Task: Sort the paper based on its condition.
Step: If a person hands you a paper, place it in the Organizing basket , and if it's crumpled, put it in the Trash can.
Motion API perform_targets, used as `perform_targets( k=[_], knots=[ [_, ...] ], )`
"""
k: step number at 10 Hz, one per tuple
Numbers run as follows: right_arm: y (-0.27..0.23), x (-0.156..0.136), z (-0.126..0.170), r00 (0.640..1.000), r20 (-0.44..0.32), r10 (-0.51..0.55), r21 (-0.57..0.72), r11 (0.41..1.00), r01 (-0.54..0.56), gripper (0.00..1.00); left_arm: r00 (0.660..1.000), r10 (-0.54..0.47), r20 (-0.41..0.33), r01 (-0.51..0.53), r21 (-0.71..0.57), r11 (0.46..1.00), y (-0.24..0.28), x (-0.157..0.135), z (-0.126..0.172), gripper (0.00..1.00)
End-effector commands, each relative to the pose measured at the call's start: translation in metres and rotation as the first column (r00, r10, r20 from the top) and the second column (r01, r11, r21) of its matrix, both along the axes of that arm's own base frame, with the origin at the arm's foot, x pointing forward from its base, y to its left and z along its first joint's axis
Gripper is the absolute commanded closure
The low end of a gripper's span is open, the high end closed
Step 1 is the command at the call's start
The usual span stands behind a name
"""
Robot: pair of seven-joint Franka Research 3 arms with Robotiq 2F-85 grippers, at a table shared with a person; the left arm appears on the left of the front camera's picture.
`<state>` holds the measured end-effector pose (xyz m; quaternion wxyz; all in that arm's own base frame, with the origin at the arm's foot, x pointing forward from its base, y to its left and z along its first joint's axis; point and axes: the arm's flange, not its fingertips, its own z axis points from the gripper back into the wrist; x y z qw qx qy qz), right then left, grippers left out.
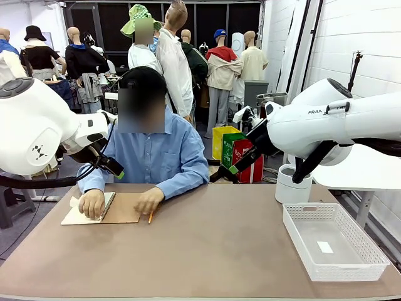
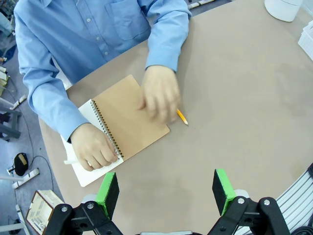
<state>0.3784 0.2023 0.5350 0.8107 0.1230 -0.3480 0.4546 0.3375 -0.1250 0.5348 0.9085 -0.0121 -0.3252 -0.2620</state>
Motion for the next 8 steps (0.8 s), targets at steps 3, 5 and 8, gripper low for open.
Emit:
perform_targets(
  k=[3,5,8],
  knots=[
    [0.0004,-0.0006,-0.0009,1.000,-0.004,-0.009,0.001,1.000,0.009,0.00,1.000,0.000,-0.005,0.000,0.001,1.000,0.0005,-0.0002,-0.0003,0.00],
    [0.0004,-0.0006,-0.0009,1.000,-0.004,-0.009,0.001,1.000,0.009,0.00,1.000,0.000,-0.005,0.000,0.001,1.000,0.0005,-0.0002,-0.0003,0.00],
    [0.0004,-0.0006,-0.0009,1.000,-0.004,-0.009,0.001,1.000,0.009,0.00,1.000,0.000,-0.005,0.000,0.001,1.000,0.0005,-0.0002,-0.0003,0.00]
  ],
)
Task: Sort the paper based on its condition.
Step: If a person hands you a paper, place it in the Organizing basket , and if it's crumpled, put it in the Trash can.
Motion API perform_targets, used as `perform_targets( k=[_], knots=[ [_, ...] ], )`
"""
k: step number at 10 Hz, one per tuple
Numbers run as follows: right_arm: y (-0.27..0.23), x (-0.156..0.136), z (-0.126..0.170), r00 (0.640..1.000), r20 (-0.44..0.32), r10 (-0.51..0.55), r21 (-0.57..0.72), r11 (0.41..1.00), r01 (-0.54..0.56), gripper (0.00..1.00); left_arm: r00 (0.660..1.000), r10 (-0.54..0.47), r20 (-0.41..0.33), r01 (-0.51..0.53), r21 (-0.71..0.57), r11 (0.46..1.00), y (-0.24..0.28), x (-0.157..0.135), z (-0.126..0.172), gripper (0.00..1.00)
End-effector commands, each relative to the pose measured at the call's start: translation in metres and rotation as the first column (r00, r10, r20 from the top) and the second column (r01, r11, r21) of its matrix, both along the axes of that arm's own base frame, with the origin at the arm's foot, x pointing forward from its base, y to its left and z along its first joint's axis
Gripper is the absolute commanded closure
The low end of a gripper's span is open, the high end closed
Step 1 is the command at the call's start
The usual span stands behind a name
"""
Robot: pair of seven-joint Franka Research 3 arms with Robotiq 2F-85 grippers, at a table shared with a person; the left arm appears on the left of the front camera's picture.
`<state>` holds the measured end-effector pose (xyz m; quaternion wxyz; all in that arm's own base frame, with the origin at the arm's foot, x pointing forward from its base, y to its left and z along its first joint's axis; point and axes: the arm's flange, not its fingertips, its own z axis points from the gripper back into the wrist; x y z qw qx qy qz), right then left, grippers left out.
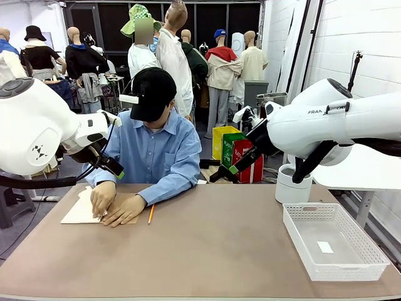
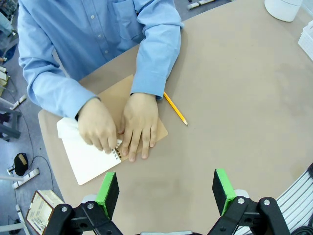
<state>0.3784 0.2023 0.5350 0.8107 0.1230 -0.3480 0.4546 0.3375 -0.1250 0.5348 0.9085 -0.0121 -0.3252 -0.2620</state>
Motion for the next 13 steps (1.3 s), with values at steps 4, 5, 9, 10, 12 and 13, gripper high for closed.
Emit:
perform_targets(
  k=[4,5,9,10,12,13],
  knots=[
    [0.0004,-0.0006,-0.0009,1.000,-0.003,-0.009,0.001,1.000,0.009,0.00,1.000,0.000,-0.005,0.000,0.001,1.000,0.0005,-0.0002,-0.0003,0.00],
    [0.0004,-0.0006,-0.0009,1.000,-0.003,-0.009,0.001,1.000,0.009,0.00,1.000,0.000,-0.005,0.000,0.001,1.000,0.0005,-0.0002,-0.0003,0.00],
    [0.0004,-0.0006,-0.0009,1.000,-0.003,-0.009,0.001,1.000,0.009,0.00,1.000,0.000,-0.005,0.000,0.001,1.000,0.0005,-0.0002,-0.0003,0.00],
    [0.0004,-0.0006,-0.0009,1.000,-0.003,-0.009,0.001,1.000,0.009,0.00,1.000,0.000,-0.005,0.000,0.001,1.000,0.0005,-0.0002,-0.0003,0.00],
    [0.0004,-0.0006,-0.0009,1.000,-0.003,-0.009,0.001,1.000,0.009,0.00,1.000,0.000,-0.005,0.000,0.001,1.000,0.0005,-0.0002,-0.0003,0.00],
    [0.0004,-0.0006,-0.0009,1.000,-0.003,-0.009,0.001,1.000,0.009,0.00,1.000,0.000,-0.005,0.000,0.001,1.000,0.0005,-0.0002,-0.0003,0.00]
  ],
)
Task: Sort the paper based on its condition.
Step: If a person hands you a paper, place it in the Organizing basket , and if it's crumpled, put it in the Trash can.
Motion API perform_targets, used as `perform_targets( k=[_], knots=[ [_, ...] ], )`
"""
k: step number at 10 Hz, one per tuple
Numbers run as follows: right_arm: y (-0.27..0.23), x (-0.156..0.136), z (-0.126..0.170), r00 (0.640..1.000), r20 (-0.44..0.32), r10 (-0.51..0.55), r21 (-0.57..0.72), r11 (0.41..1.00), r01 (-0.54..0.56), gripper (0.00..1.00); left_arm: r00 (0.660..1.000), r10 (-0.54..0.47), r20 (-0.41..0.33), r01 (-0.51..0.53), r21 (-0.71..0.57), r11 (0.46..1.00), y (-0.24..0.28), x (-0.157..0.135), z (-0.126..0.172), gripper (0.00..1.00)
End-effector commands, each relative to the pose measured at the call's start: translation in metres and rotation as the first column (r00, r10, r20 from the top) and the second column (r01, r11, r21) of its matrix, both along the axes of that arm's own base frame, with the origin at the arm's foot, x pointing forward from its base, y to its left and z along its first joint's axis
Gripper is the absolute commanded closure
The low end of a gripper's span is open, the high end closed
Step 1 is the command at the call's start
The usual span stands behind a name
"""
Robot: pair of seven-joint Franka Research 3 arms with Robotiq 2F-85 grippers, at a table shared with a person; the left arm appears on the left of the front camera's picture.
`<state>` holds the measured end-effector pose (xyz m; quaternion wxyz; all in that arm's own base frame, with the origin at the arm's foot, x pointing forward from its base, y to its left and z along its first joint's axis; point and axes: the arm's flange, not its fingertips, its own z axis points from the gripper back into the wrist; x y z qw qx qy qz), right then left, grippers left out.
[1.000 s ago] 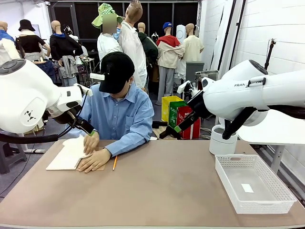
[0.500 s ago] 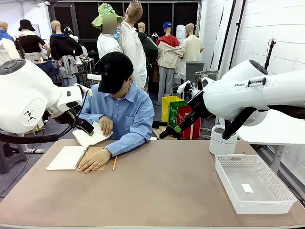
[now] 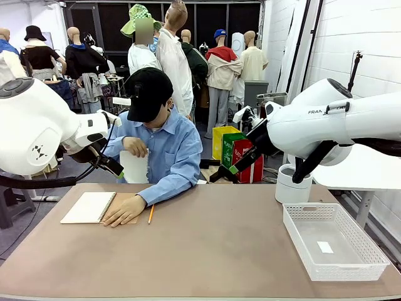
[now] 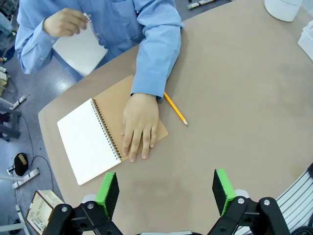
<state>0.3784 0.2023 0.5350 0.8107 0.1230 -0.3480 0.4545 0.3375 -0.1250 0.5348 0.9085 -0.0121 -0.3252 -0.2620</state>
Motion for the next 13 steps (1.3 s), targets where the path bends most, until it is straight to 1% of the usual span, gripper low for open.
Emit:
perform_targets(
  k=[1,13],
  knots=[
    [0.0004,-0.0006,-0.0009,1.000,-0.003,-0.009,0.001,1.000,0.009,0.00,1.000,0.000,-0.005,0.000,0.001,1.000,0.0005,-0.0002,-0.0003,0.00],
    [0.0004,-0.0006,-0.0009,1.000,-0.003,-0.009,0.001,1.000,0.009,0.00,1.000,0.000,-0.005,0.000,0.001,1.000,0.0005,-0.0002,-0.0003,0.00]
  ],
)
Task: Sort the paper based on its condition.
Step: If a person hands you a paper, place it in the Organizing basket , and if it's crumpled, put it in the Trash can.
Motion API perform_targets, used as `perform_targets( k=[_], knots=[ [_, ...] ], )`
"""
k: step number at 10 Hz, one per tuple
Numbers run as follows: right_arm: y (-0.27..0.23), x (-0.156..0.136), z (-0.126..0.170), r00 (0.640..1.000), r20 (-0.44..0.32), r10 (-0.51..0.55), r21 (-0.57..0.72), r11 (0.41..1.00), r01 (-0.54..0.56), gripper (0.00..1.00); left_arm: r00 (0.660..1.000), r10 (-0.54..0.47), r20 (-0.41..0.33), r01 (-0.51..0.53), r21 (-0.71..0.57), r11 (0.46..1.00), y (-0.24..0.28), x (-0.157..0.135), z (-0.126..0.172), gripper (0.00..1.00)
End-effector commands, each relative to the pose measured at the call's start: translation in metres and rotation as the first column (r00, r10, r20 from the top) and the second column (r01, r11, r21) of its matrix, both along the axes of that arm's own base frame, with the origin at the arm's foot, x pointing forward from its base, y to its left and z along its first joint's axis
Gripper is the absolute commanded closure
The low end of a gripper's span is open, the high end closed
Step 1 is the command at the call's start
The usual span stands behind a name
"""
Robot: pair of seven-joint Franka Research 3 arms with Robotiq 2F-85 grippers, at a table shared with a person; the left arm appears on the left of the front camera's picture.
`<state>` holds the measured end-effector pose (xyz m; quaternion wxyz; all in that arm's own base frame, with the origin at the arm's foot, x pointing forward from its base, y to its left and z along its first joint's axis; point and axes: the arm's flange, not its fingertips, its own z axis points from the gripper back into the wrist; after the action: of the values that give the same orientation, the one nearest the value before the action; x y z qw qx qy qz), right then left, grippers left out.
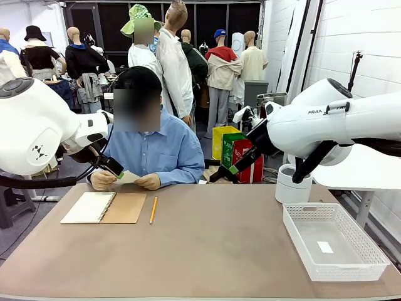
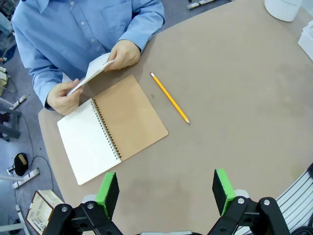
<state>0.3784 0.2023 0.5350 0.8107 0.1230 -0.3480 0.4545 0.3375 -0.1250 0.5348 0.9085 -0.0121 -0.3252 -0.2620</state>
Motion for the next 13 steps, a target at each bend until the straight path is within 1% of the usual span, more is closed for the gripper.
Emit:
perform_targets(
  k=[1,13],
  knots=[
    [0.0004,-0.0006,-0.0009,1.000,-0.003,-0.009,0.001,1.000,0.009,0.00,1.000,0.000,-0.005,0.000,0.001,1.000,0.0005,-0.0002,-0.0003,0.00],
    [0.0004,-0.0006,-0.0009,1.000,-0.003,-0.009,0.001,1.000,0.009,0.00,1.000,0.000,-0.005,0.000,0.001,1.000,0.0005,-0.0002,-0.0003,0.00]
  ],
)
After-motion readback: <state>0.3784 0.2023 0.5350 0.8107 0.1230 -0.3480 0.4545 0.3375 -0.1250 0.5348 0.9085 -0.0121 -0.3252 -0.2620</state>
